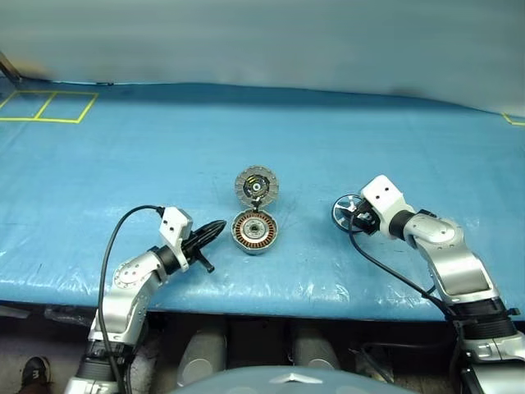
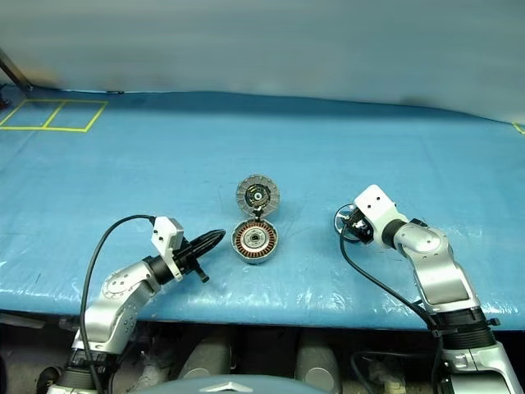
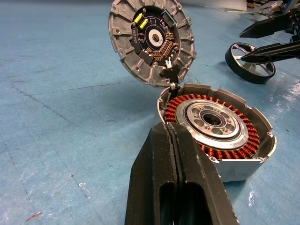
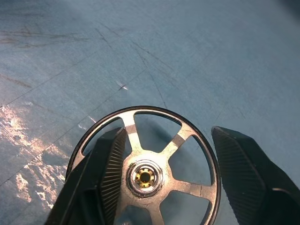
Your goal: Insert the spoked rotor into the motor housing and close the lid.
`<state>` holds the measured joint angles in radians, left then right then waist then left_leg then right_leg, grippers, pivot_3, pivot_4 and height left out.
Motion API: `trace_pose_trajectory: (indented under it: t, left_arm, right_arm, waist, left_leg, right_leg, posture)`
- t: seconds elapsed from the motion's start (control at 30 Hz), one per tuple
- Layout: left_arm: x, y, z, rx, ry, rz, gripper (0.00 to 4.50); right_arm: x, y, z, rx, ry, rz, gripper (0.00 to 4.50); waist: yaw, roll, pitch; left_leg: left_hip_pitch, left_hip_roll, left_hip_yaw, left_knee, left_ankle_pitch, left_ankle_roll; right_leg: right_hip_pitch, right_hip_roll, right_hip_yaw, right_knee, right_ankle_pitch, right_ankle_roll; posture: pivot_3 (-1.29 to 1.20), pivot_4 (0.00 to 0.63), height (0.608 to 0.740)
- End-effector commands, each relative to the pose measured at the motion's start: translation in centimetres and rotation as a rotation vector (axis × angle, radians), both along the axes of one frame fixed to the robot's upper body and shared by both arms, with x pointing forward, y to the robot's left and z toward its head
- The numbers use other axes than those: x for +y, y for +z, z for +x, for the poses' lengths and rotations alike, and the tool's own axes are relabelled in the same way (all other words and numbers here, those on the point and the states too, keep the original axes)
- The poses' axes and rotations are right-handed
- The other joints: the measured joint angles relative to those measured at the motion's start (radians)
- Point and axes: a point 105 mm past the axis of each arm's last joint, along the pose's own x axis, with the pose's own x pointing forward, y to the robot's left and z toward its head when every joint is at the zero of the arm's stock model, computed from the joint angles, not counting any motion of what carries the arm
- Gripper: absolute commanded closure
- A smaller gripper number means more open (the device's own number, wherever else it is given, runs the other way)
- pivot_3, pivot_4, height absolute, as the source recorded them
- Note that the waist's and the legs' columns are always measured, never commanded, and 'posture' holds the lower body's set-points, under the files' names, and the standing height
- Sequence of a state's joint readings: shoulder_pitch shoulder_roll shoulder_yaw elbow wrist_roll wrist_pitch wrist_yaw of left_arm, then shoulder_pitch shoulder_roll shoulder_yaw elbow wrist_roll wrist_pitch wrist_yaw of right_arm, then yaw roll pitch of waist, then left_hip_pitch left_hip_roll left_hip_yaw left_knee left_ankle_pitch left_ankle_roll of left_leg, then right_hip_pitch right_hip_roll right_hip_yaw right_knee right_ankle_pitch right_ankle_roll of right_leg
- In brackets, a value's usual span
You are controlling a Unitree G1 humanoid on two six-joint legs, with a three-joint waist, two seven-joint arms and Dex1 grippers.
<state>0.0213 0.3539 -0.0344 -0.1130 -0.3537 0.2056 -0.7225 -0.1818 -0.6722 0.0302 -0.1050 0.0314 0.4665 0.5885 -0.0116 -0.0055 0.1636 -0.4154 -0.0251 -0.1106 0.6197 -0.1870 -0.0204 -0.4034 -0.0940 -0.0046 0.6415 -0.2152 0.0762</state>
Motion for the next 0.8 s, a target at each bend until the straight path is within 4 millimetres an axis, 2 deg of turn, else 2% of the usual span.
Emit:
trace_pose_trajectory:
  t: [0.03,0.2,0.8]
  left_arm:
    - [-0.3,1.0,0.1,-0.05,-0.016,-0.002,4.5]
    - [-0.2,1.0,0.1,-0.048,-0.011,0.002,4.5]
    - [-0.2,0.6,0.3,-0.042,-0.005,0.018,4.5]
  right_arm:
    - [-0.1,1.1,-0.1,-0.041,0.007,-0.028,1.9]
    - [0.0,1.3,-0.5,-0.043,0.0,-0.019,1.9]
    - [-0.7,-0.2,-1.1,0.037,-0.022,-0.007,1.9]
  waist:
    - [0.0,0.0,0.0]
    - [0.0,0.0,0.0]
    - [0.0,0.0,0.0]
  left_leg:
    - [0.0,0.0,0.0,0.0,0.0,0.0]
    - [0.0,0.0,0.0,0.0,0.0,0.0]
    - [0.0,0.0,0.0,0.0,0.0,0.0]
  right_leg:
    - [0.0,0.0,0.0,0.0,0.0,0.0]
    - [0.0,0.0,0.0,0.0,0.0,0.0]
    - [0.0,0.0,0.0,0.0,0.0,0.0]
  posture:
    - [0.0,0.15,0.74]
    - [0.0,0.15,0.74]
    - [0.0,0.15,0.74]
